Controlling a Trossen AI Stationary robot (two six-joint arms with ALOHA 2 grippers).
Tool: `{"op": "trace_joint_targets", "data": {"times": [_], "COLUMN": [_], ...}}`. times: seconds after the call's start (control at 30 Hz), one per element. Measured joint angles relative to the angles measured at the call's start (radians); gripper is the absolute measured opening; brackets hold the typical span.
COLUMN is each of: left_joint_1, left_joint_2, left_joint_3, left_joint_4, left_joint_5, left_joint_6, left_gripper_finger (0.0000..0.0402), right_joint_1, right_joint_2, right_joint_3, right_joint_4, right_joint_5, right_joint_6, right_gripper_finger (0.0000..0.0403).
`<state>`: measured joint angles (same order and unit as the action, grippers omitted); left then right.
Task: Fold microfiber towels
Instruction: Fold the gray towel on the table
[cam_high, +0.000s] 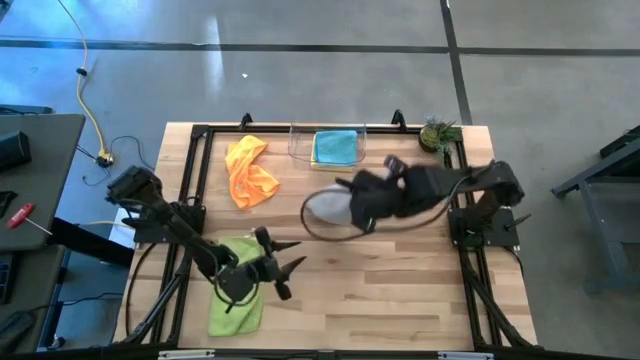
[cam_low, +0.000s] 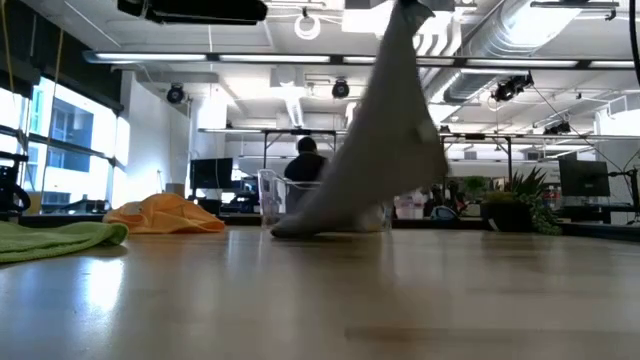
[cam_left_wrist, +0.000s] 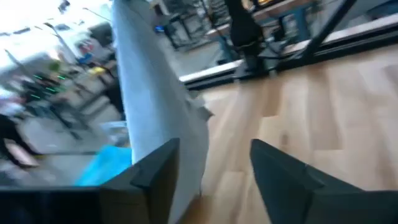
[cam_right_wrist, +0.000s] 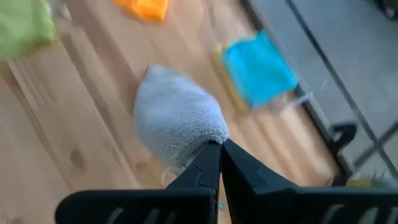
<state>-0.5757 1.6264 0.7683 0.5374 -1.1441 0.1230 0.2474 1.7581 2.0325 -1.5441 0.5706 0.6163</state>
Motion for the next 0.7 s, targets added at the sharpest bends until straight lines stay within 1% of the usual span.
{"op": "trace_joint_targets", "data": {"times": [0.07,0.17,0.23,0.33,0.4,0.47,0.53,0.63,0.7], "left_joint_1": [0.0,-0.001,-0.001,-0.001,-0.001,-0.001,-0.002,-0.001,0.007], "left_joint_2": [-0.043,-0.088,-0.111,-0.141,-0.167,-0.203,-0.232,-0.244,-0.211], "left_joint_3": [-0.022,-0.047,-0.061,-0.068,-0.068,-0.068,-0.068,-0.068,-0.067], "left_joint_4": [-0.071,-0.154,-0.186,-0.22,-0.242,-0.265,-0.257,-0.245,-0.238], "left_joint_5": [0.031,0.086,0.131,0.178,0.229,0.283,0.304,0.338,0.355], "left_joint_6": [-0.071,-0.148,-0.169,-0.165,-0.147,-0.143,-0.186,-0.28,-0.326], "left_gripper_finger": [0.0146,0.0099,0.0069,0.0029,0.0009,0.0004,0.0011,0.0028,0.0047], "right_joint_1": [0.039,0.104,0.143,0.178,0.197,0.214,0.224,0.213,0.191], "right_joint_2": [-0.008,-0.038,-0.064,-0.106,-0.13,-0.143,-0.148,-0.148,-0.144], "right_joint_3": [-0.088,-0.225,-0.313,-0.419,-0.468,-0.517,-0.565,-0.621,-0.659], "right_joint_4": [0.005,0.062,0.162,0.364,0.513,0.681,0.824,0.957,1.043], "right_joint_5": [-0.005,-0.02,-0.041,-0.078,-0.066,-0.023,0.002,0.016,0.026], "right_joint_6": [0.081,0.197,0.253,0.301,0.31,0.297,0.263,0.222,0.185], "right_gripper_finger": [0.0,0.0,0.0,0.0,0.0,0.0,0.0,0.0,0.0]}}
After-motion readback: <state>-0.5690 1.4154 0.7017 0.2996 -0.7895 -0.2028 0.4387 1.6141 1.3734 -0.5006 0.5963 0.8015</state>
